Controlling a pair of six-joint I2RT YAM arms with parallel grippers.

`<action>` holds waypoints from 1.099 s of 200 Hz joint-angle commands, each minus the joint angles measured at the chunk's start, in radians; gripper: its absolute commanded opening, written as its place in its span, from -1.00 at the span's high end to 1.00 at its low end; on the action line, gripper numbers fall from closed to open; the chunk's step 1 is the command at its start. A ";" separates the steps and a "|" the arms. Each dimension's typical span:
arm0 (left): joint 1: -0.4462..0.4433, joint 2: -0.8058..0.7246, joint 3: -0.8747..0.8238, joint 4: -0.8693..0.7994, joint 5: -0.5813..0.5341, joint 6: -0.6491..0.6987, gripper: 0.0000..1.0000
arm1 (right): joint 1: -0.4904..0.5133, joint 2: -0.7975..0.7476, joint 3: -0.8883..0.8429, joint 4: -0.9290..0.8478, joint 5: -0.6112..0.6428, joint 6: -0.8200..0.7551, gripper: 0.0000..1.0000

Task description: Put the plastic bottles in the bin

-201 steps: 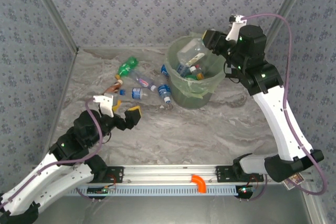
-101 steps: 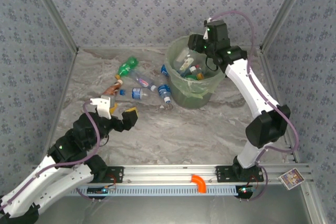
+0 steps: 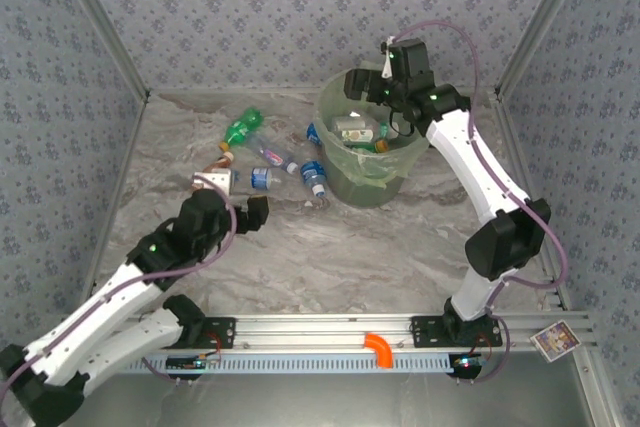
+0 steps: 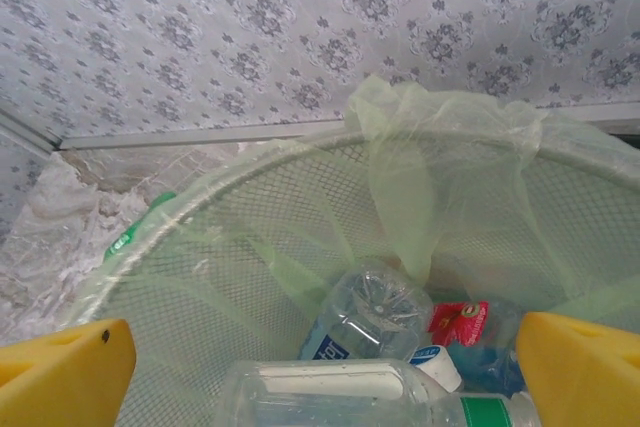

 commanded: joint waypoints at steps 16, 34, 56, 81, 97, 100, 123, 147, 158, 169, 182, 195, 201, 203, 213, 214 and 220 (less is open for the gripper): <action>0.163 0.156 0.113 0.031 0.124 -0.039 -0.99 | 0.036 -0.077 0.059 -0.024 -0.034 -0.037 -0.99; 0.235 0.236 0.153 0.036 0.187 -0.029 -0.99 | 0.060 -0.079 0.101 -0.088 -0.020 -0.068 -0.99; 0.292 0.310 0.181 0.053 0.201 -0.003 -0.99 | 0.077 -0.114 0.079 -0.105 -0.005 -0.079 -0.99; 0.387 0.379 0.201 0.051 0.224 -0.049 -1.00 | 0.105 -0.202 -0.058 -0.022 0.008 -0.076 -0.99; 0.450 0.408 0.208 0.043 0.240 -0.100 -1.00 | 0.126 -0.264 -0.140 0.027 0.017 -0.067 -0.99; 0.458 0.411 0.208 0.045 0.239 -0.103 -1.00 | 0.130 -0.277 -0.154 0.034 0.017 -0.066 -0.99; 0.487 0.428 0.207 0.060 0.194 -0.104 -1.00 | 0.163 -0.385 -0.294 0.114 -0.001 -0.061 -0.99; 0.536 0.466 0.201 0.082 0.188 -0.113 -0.99 | 0.183 -0.477 -0.396 0.150 -0.018 -0.058 -0.99; 0.561 0.493 0.199 0.103 0.201 -0.115 -1.00 | 0.189 -0.515 -0.429 0.156 -0.029 -0.058 -0.99; 0.585 0.530 0.204 0.116 0.208 -0.115 -0.99 | 0.193 -0.553 -0.459 0.168 -0.036 -0.056 -0.99; 0.621 0.582 0.226 0.122 0.234 -0.115 -1.00 | 0.195 -0.588 -0.485 0.181 -0.047 -0.050 -0.99; 0.652 0.638 0.247 0.138 0.272 -0.109 -1.00 | 0.198 -0.616 -0.502 0.187 -0.066 -0.044 -0.99; 0.661 0.663 0.257 0.145 0.294 -0.102 -1.00 | 0.199 -0.628 -0.507 0.188 -0.076 -0.042 -0.99; 0.665 0.668 0.262 0.146 0.298 -0.100 -1.00 | 0.200 -0.630 -0.508 0.190 -0.080 -0.042 -0.99; 0.675 0.705 0.281 0.150 0.313 -0.094 -1.00 | 0.202 -0.643 -0.514 0.190 -0.092 -0.041 -0.99; 0.675 0.706 0.282 0.150 0.314 -0.093 -0.99 | 0.203 -0.644 -0.515 0.191 -0.092 -0.042 -0.99; 0.680 0.726 0.292 0.156 0.314 -0.089 -0.99 | 0.205 -0.650 -0.516 0.191 -0.096 -0.041 -0.99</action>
